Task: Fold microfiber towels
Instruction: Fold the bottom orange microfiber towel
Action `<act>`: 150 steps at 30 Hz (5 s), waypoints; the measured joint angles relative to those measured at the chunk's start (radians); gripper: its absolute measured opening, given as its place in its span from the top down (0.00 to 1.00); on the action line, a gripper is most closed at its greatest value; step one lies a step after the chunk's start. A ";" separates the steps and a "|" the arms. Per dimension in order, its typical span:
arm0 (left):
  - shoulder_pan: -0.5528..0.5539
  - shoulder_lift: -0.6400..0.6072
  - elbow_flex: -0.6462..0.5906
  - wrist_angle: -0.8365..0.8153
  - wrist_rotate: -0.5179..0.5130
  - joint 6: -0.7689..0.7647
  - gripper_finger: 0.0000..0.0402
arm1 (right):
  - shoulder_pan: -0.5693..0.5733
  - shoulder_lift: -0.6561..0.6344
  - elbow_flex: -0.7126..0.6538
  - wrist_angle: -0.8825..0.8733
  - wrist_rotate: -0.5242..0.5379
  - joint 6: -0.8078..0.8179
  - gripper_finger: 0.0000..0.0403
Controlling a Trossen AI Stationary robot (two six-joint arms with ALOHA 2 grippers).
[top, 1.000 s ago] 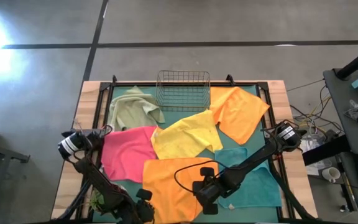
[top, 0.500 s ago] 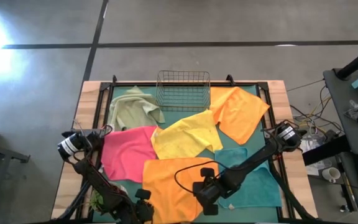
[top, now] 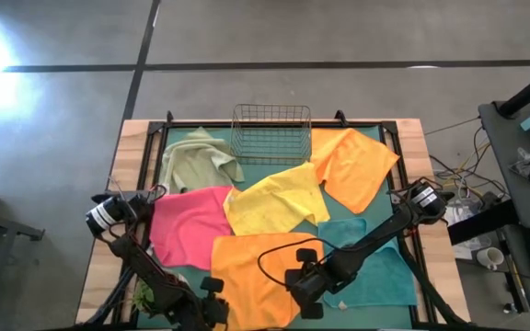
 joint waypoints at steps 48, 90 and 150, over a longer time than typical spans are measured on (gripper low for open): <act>-0.031 0.015 0.035 0.045 0.066 0.051 0.66 | 0.000 0.000 0.000 -0.004 0.000 -0.057 0.98; 0.142 0.042 0.026 -0.206 -0.120 0.017 1.00 | -0.003 -0.106 -0.002 -0.181 0.156 0.032 0.98; 0.076 -0.027 0.043 -0.173 -0.027 0.185 0.70 | 0.000 -0.108 -0.001 -0.231 0.149 0.011 0.98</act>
